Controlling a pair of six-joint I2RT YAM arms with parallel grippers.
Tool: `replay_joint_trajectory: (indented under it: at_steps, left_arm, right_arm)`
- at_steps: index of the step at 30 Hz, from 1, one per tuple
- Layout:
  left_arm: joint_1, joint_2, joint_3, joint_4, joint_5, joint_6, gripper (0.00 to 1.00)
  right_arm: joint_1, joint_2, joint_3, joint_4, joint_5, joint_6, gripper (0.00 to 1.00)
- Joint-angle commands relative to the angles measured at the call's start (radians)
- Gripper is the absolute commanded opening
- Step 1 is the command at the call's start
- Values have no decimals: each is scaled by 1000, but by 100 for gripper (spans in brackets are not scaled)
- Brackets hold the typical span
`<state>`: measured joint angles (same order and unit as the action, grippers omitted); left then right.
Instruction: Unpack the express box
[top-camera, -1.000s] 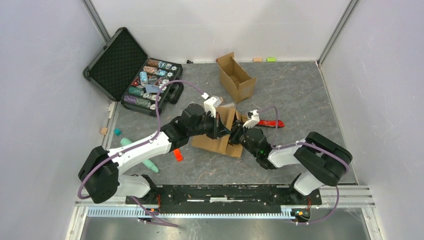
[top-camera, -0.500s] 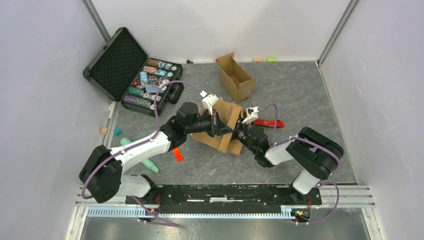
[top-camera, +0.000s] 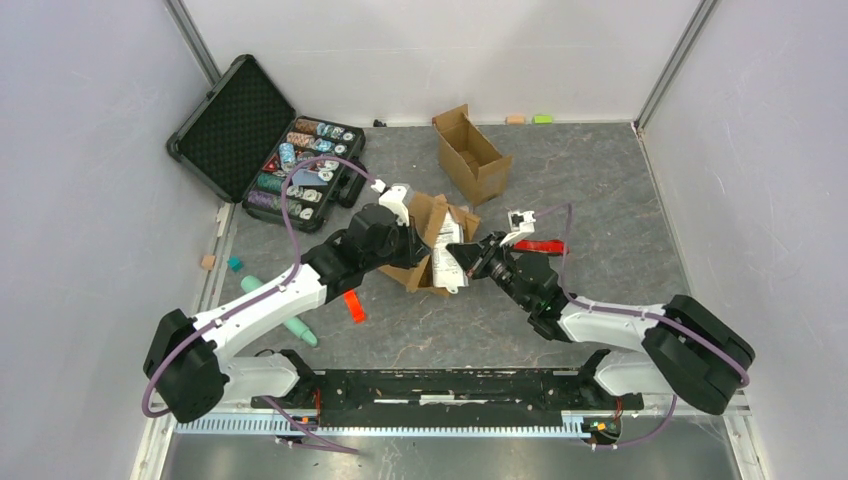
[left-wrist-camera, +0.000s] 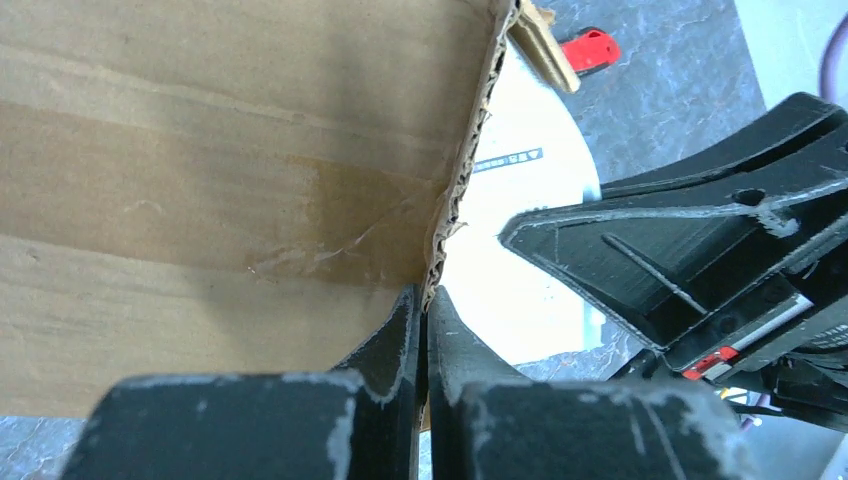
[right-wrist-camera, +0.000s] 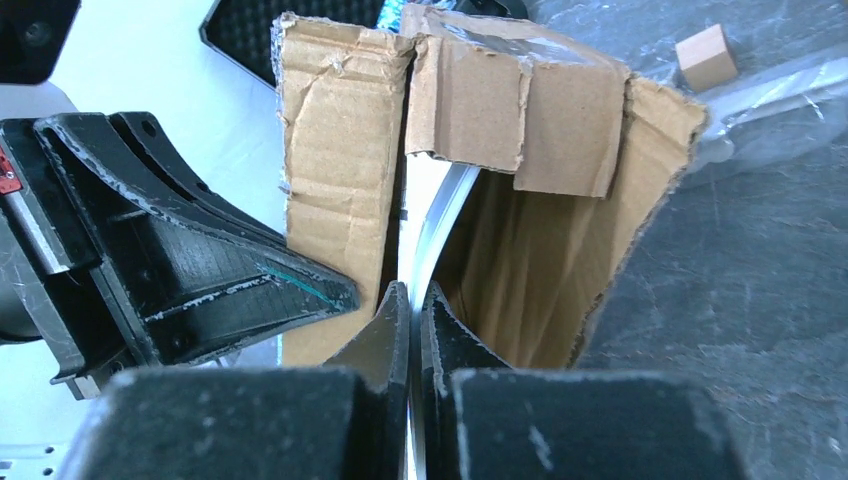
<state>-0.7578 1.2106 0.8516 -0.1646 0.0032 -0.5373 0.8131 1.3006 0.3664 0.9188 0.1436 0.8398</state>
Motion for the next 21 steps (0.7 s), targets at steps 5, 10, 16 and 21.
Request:
replay_joint_trajectory:
  at_steps: [5,10,16,21]
  left_arm:
    - [3,2,77,-95,-135,-20,2]
    - [3,7,175,-172,-176,-30,2]
    - [9,-9,263,-244,-235,-61,2]
    - [23,-41,313,-266,-256,-63,2]
  right_arm:
    - [-5,-216,59,-372,74,-110,0]
    - [-12,-398,120,-678,110,-165,0]
    - [-27,-495,114,-870,99,-147,0]
    - [-26,-561,50,-882,88,-124,0]
